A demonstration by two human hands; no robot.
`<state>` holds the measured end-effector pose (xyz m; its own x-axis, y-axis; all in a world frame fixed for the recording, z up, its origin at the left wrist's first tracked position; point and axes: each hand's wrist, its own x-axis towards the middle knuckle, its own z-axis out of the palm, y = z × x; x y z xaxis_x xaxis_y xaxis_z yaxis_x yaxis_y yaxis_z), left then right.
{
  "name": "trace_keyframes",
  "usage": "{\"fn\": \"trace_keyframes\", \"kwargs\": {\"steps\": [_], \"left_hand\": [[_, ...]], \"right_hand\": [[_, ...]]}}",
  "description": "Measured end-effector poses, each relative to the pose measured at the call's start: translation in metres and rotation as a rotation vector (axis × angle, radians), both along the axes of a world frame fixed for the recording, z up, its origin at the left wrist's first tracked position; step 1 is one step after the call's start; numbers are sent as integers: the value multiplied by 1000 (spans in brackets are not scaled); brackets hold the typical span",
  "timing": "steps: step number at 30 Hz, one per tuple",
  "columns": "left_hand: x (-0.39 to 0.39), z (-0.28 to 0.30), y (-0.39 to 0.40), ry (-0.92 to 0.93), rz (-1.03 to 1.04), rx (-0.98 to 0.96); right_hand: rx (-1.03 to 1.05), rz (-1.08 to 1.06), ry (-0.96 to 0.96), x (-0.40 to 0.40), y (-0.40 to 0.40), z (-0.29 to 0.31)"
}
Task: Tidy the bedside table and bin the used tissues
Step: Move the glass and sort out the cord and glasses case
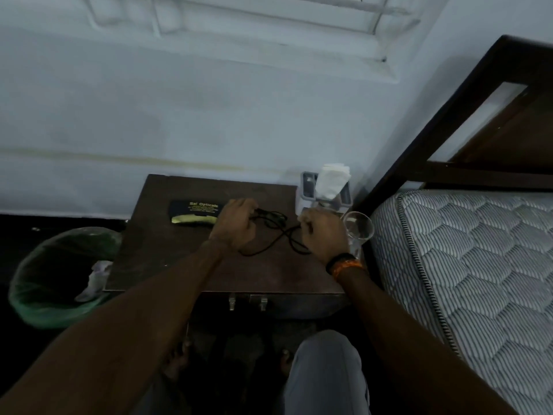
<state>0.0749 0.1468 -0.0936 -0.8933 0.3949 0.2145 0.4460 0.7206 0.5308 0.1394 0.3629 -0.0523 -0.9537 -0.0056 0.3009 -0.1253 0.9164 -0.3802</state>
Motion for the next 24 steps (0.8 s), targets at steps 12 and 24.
{"fn": "trace_keyframes", "kwargs": {"steps": [12, 24], "left_hand": [[-1, -8, -45, 24, 0, 25], [-37, -15, -129, -174, 185, -182]], "right_hand": [[216, -115, -419, -4, -32, -36], [172, -20, -367, -89, -72, -44]]}}
